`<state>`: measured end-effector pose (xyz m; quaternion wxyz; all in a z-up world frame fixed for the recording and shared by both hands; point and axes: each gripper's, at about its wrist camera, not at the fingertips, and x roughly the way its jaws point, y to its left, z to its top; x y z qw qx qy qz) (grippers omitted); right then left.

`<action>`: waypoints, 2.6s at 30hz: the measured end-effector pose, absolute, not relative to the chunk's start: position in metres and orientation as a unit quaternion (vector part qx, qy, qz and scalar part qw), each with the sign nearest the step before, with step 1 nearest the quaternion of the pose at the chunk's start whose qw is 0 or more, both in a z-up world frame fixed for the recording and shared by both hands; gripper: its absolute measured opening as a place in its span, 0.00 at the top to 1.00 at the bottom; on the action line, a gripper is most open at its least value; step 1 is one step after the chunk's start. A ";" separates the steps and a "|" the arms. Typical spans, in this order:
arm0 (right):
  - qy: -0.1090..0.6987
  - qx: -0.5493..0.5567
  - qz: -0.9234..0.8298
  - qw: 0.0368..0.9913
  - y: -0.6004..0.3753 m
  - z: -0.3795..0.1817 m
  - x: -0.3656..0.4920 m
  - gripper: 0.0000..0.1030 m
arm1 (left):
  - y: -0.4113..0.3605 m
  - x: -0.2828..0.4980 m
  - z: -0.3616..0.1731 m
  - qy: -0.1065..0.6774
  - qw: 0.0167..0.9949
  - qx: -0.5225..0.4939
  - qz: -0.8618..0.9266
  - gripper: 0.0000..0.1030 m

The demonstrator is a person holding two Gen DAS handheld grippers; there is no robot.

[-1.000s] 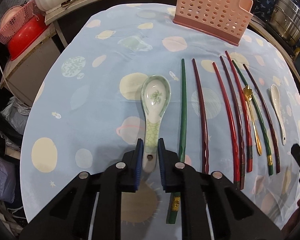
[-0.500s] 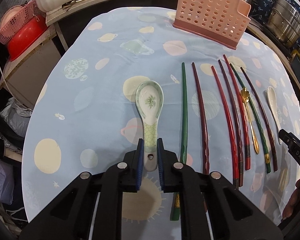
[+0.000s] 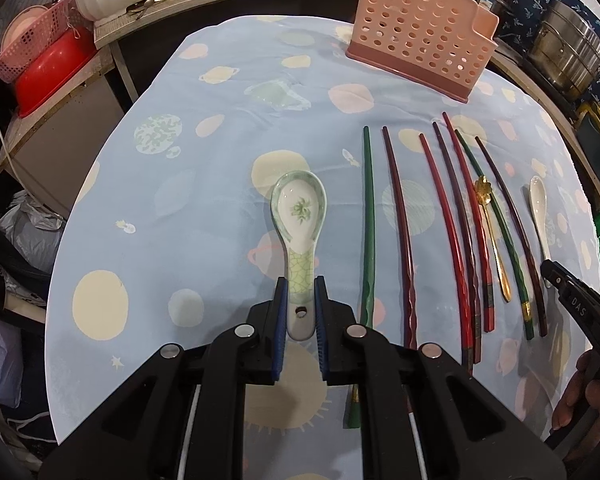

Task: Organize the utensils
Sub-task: 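Lower the left gripper and grasp the floral ceramic spoon by its handle, then grasp the plain white spoon handle with the right gripper while the left lifts the floral spoon, then carry both spoons to the pink holder and release them into its compartments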

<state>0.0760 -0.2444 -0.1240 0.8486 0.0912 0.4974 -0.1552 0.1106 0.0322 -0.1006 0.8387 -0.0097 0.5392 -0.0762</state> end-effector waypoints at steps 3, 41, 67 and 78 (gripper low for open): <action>0.495 0.092 -0.151 0.851 -0.242 -0.120 0.072 0.87 | 0.034 0.106 -0.097 0.539 0.839 -0.010 -0.077 0.88; 0.477 0.105 -0.134 0.862 -0.238 -0.092 0.035 0.71 | 0.033 0.080 -0.046 0.489 0.867 -0.011 -0.091 0.88; 0.488 0.115 -0.112 0.858 -0.234 -0.087 0.023 0.95 | 0.027 0.074 -0.038 0.480 0.872 -0.006 -0.100 0.89; 0.467 0.103 -0.110 0.872 -0.233 -0.067 0.031 0.95 | 0.027 0.082 -0.022 0.462 0.881 -0.003 -0.101 0.89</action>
